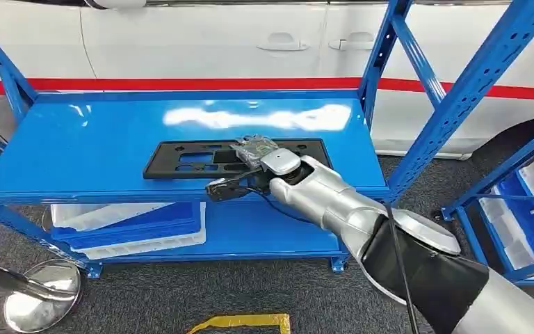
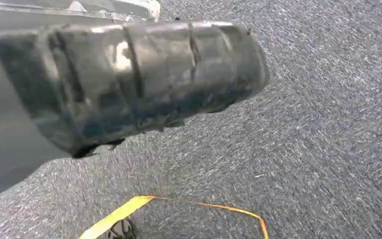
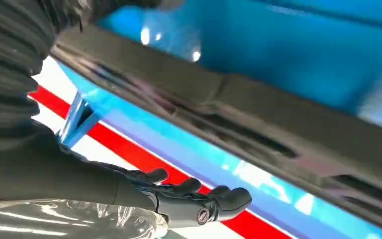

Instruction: Take the parts from the cabinet and place them on the table.

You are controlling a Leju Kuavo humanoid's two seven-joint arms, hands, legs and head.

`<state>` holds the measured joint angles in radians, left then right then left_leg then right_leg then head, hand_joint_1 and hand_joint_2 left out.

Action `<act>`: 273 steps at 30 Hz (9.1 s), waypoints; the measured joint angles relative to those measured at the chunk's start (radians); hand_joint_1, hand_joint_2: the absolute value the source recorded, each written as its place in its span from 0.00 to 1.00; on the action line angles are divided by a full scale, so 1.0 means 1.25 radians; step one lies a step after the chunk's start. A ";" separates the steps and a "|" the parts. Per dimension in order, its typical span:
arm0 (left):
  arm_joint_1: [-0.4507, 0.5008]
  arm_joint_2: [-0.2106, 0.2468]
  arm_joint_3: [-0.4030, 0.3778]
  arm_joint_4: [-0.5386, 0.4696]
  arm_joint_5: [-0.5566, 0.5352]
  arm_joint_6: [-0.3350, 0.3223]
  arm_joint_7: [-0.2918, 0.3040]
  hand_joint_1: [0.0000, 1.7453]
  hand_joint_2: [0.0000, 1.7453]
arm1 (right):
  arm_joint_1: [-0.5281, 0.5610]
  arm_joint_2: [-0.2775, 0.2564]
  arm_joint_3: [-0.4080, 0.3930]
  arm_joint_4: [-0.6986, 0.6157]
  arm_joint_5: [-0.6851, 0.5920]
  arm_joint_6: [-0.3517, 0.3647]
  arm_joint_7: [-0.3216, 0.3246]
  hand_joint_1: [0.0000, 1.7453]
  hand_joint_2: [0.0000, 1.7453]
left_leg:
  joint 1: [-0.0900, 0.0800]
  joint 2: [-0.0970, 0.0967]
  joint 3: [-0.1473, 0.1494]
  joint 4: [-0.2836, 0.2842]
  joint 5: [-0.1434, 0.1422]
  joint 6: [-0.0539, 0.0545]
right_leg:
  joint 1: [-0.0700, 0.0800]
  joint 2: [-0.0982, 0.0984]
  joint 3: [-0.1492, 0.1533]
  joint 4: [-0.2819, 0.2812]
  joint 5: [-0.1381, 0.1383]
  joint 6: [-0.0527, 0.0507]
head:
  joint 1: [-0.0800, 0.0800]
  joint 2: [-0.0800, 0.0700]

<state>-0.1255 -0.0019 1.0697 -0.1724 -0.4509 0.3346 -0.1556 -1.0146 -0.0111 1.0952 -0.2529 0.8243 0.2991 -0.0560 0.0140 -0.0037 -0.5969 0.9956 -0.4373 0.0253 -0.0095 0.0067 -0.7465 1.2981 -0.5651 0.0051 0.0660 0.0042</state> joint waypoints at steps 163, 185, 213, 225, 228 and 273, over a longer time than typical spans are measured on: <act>-0.001 0.047 0.008 0.000 -0.042 -0.114 -0.091 0.00 1.00 | -0.241 0.031 0.092 -0.689 0.288 -0.329 -0.145 1.00 1.00 | 0.017 0.008 -0.051 0.019 0.050 -0.049 | 0.003 0.002 0.143 -0.188 0.057 -0.022 | 0.010 0.000; -0.005 0.045 0.008 0.000 -0.045 -0.112 -0.084 0.00 1.00 | -0.223 0.031 0.092 -0.688 0.277 -0.311 -0.151 1.00 1.00 | -0.007 0.014 -0.001 -0.004 0.013 0.002 | 0.006 -0.003 -0.030 0.031 0.009 -0.007 | 0.006 0.000; -0.006 0.029 0.008 0.000 -0.068 -0.122 -0.085 0.00 1.00 | -0.217 0.014 0.092 -0.699 0.258 -0.267 -0.150 1.00 1.00 | 0.001 0.010 0.029 0.005 -0.017 0.001 | 0.007 -0.003 -0.016 -0.131 0.085 -0.002 | 0.011 0.000; 0.000 0.024 0.008 0.000 -0.075 -0.123 -0.086 0.00 1.00 | -0.211 0.011 0.092 -0.709 0.258 -0.259 -0.149 1.00 1.00 | -0.006 0.012 -0.069 -0.008 0.097 -0.017 | 0.036 -0.008 0.193 -0.257 0.070 -0.043 | 0.022 0.000; 0.002 0.025 0.008 0.000 -0.075 -0.123 -0.085 0.00 1.00 | -0.211 0.011 0.092 -0.711 0.258 -0.258 -0.149 1.00 1.00 | -0.001 0.008 -0.104 0.060 0.000 -0.031 | 0.024 -0.013 0.171 -0.267 0.103 -0.047 | 0.021 0.000; -0.001 0.027 0.006 -0.011 -0.101 -0.136 -0.067 0.00 1.00 | -0.176 0.002 0.094 -0.752 0.312 -0.240 -0.171 1.00 1.00 | 0.030 0.014 0.019 0.047 -0.053 -0.040 | -0.008 -0.035 0.036 -0.186 0.148 0.011 | 0.061 0.000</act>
<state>-0.1262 0.0324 1.0777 -0.1862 -0.5772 0.1640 -0.2392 -1.2351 -0.0088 1.2127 -1.1933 1.2146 -0.0004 -0.2693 0.0517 0.0135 -0.5732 1.0538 -0.5041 -0.0241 -0.0190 -0.0369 -0.7011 1.0661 -0.3795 0.0191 0.1419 0.0042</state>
